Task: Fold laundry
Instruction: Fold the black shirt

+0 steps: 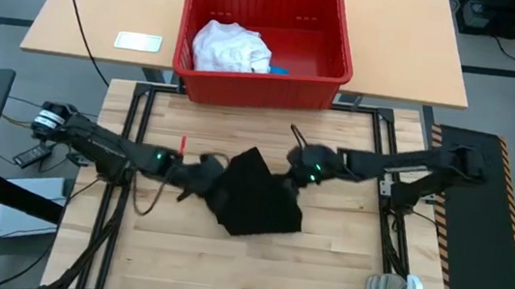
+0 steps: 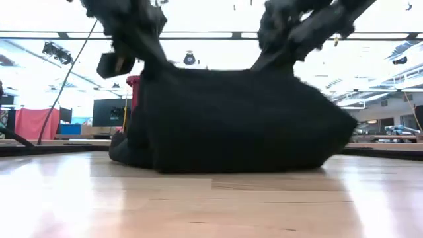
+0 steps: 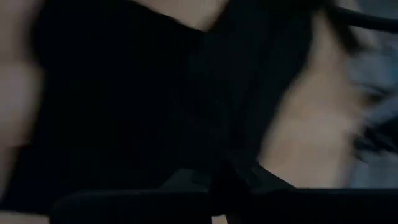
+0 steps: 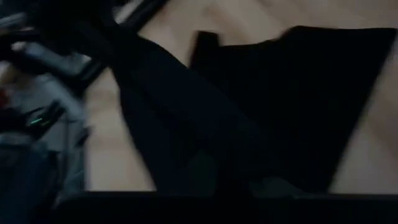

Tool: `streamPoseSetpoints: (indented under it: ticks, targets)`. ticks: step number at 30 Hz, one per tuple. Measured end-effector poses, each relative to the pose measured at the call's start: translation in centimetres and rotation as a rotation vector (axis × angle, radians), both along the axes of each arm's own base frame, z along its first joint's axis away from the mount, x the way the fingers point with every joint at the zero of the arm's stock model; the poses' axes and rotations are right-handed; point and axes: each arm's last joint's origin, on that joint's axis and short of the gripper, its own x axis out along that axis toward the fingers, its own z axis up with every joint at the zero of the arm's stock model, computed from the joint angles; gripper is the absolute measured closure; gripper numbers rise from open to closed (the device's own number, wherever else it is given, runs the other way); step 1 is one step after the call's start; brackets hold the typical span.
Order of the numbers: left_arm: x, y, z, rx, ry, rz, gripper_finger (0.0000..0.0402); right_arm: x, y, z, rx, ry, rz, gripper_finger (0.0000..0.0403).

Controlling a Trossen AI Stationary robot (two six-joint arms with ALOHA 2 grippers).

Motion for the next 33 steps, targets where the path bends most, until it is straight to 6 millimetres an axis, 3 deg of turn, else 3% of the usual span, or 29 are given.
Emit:
streamPoseSetpoints:
  ticks: [6, 10, 14, 19, 23, 26, 30, 33]
  targets:
    - [-1.1, 5.6, -3.6, 0.079, 0.176, 0.251, 0.0383, 2.5, -5.6, -5.0, 0.001, -0.007, -0.112, 0.0379]
    - [-2.0, 8.5, -5.8, 0.065, 0.229, 0.360, 0.0349, 3.0, -8.1, -8.2, 0.072, 0.016, -0.234, 0.0328]
    - [-2.3, 10.3, -5.4, 0.036, 0.213, 0.393, 0.0296, 2.8, -9.3, -10.0, 0.121, 0.053, -0.287, 0.0266]
    - [-2.3, 10.5, -2.0, 0.022, 0.105, 0.332, 0.0238, 2.7, -9.2, -8.4, 0.144, -0.001, -0.252, 0.0212]
    - [-3.1, 9.7, 1.3, 0.043, 0.061, 0.290, 0.0205, 2.6, -8.2, -5.5, 0.131, -0.078, -0.227, 0.0205]
    - [-4.2, 8.8, 2.4, 0.039, 0.062, 0.288, 0.0183, 2.0, -7.4, -3.3, 0.083, -0.112, -0.220, 0.0209]
    - [-5.4, 7.4, 1.5, -0.011, 0.123, 0.344, 0.0153, 1.4, -6.3, -1.2, 0.038, -0.146, -0.153, 0.0211]
    - [-5.7, 6.1, -1.2, -0.057, 0.165, 0.378, 0.0128, 1.4, -5.2, -1.1, 0.055, -0.134, -0.053, 0.0211]
